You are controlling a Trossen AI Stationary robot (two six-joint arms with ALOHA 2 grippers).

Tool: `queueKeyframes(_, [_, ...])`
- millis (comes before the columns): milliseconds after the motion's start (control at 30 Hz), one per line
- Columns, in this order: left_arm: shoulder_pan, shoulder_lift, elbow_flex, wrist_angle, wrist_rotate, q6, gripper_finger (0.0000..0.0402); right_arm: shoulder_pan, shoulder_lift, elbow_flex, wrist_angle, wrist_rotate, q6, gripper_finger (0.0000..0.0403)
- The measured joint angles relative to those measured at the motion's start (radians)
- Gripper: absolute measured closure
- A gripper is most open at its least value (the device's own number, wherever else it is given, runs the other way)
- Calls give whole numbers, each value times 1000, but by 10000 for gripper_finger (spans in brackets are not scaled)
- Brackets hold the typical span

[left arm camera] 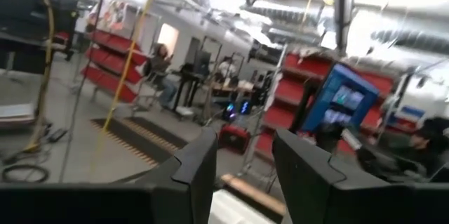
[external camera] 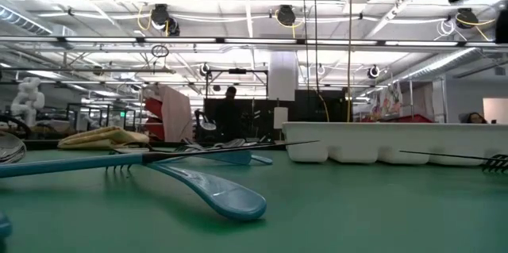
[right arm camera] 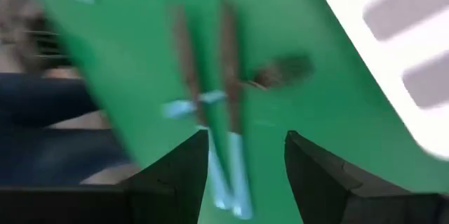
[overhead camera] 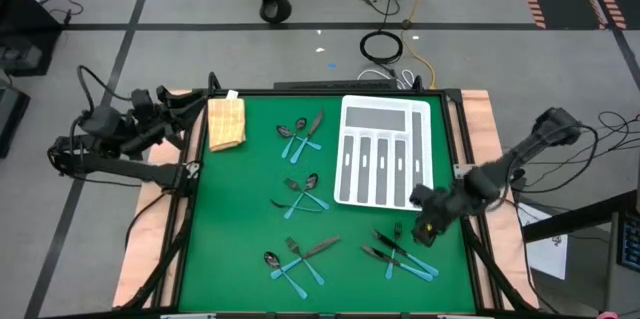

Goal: Sort silverware
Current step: Put the blue table knife into the silverware tray

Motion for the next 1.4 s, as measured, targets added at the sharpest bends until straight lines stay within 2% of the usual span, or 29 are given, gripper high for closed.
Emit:
queueKeyframes(100, [0, 0, 0, -25, -33, 0, 256, 53, 64, -31, -21, 57, 70, 229])
queueKeyframes(200, [0, 0, 0, -38, -50, -5, 256, 64, 134, -35, 21, 59, 53, 220])
queueKeyframes(400, [0, 0, 0, -38, -50, -5, 256, 75, 272, -36, 203, 6, -26, 162])
queueKeyframes(600, [0, 0, 0, -38, -50, -5, 256, 75, 363, -36, 220, 1, -10, 124])
queueKeyframes(933, [0, 0, 0, -49, -50, -7, 256, 80, 452, -36, 288, 4, -36, 121])
queueKeyframes(1400, [0, 0, 0, -93, -50, -7, 256, 80, 456, -36, 248, 14, -79, 101])
